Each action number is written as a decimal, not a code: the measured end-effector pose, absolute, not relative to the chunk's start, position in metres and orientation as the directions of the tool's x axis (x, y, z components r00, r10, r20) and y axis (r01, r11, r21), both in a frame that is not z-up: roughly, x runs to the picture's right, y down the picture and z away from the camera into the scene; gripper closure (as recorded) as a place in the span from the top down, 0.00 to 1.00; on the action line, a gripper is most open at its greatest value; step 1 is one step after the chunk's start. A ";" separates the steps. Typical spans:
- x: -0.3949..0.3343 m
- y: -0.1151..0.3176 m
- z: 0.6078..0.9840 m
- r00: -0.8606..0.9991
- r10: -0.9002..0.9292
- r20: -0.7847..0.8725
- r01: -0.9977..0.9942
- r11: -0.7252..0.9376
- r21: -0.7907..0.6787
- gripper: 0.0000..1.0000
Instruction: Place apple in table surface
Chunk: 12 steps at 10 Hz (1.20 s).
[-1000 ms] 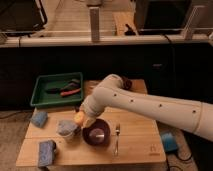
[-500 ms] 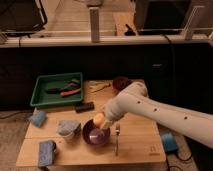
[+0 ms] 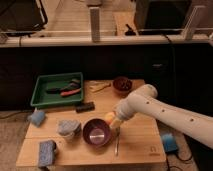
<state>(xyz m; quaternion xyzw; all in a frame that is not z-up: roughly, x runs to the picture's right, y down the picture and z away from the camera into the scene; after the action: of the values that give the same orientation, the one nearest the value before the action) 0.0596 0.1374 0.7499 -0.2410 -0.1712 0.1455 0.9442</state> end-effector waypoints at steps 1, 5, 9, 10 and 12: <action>0.071 0.128 0.745 0.897 0.368 0.246 -0.213 0.845 -0.490 0.00; 0.085 0.115 0.757 0.894 0.378 0.239 -0.218 0.835 -0.504 0.00; 0.094 0.102 0.791 0.899 0.364 0.244 -0.206 0.842 -0.499 0.17; 0.096 0.093 0.794 0.901 0.355 0.251 -0.204 0.855 -0.477 0.30; 0.088 0.080 0.806 0.904 0.334 0.266 -0.189 0.873 -0.450 0.50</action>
<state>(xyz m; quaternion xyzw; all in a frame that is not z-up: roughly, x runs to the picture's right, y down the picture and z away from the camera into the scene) 0.0883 0.0804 0.8062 -0.2119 -0.1703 0.1372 0.9525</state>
